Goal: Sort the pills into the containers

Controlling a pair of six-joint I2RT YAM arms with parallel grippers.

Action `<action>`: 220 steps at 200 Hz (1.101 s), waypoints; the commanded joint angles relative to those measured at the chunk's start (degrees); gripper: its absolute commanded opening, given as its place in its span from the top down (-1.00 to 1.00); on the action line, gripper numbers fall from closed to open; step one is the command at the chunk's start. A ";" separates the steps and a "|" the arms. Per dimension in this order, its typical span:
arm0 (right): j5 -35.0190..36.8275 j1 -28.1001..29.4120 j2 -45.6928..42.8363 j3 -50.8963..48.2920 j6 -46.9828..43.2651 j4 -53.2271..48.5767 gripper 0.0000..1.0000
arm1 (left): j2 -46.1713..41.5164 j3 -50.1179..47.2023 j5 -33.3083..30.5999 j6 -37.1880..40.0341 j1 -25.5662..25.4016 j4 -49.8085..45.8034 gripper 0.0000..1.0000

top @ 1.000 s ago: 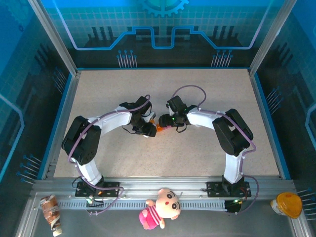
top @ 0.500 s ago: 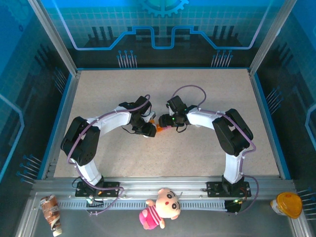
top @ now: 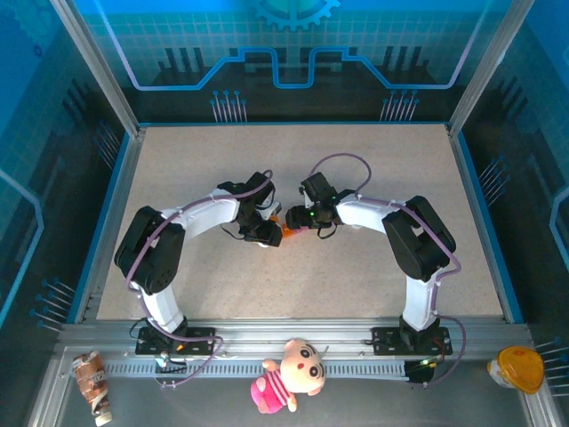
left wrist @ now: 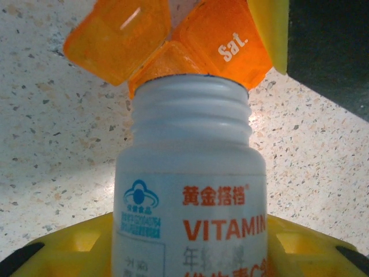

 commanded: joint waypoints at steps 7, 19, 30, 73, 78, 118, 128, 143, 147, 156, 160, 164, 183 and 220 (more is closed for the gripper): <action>0.31 1.11 1.95 -1.28 0.56 -1.29 -0.46 | 1.45 2.46 -0.64 1.53 0.40 -3.23 1.00; 0.33 1.11 1.85 -1.36 0.55 -1.19 -0.46 | 1.69 2.71 -0.82 1.73 0.40 -3.61 1.00; 0.37 1.11 1.85 -1.46 0.56 -1.14 -0.46 | 1.96 2.88 -0.87 1.70 0.43 -3.95 1.00; 0.37 1.10 1.80 -1.81 0.64 -0.92 -0.46 | 2.87 3.64 -1.48 2.10 0.43 -5.06 1.00; 0.37 1.11 1.80 -1.89 0.68 -0.87 -0.46 | 3.01 3.81 -1.53 2.29 0.43 -5.31 1.00; 0.42 1.11 1.78 -2.07 0.90 -0.63 -0.46 | 4.35 5.45 -1.96 3.03 0.47 -7.15 1.00; 0.36 1.11 1.80 -2.06 0.90 -0.60 -0.46 | 4.61 5.74 -2.06 3.12 0.41 -7.51 1.00; 0.37 1.12 1.80 -2.02 0.92 -0.68 -0.46 | 4.73 5.86 -2.08 3.16 0.39 -7.72 1.00; 0.35 1.09 1.77 -2.06 0.92 -0.70 -0.46 | 4.80 5.90 -2.06 3.14 0.39 -7.74 1.00; 0.37 1.11 1.74 -2.01 0.90 -0.69 -0.46 | 4.82 5.94 -2.14 3.21 0.39 -7.96 1.00; 0.37 1.16 1.75 -2.06 0.90 -0.65 -0.46 | 4.81 5.95 -2.14 3.34 0.41 -8.05 1.00; 0.37 1.10 1.82 -2.07 0.90 -0.66 -0.46 | 4.81 5.95 -2.10 3.39 0.40 -8.17 1.00; 0.37 1.11 1.85 -2.06 0.92 -0.66 -0.46 | 4.82 5.93 -2.49 3.54 0.41 -8.57 1.00; 0.29 1.12 2.02 -2.05 0.99 -0.61 -0.46 | 5.18 6.65 -2.76 4.06 0.39 -9.84 1.00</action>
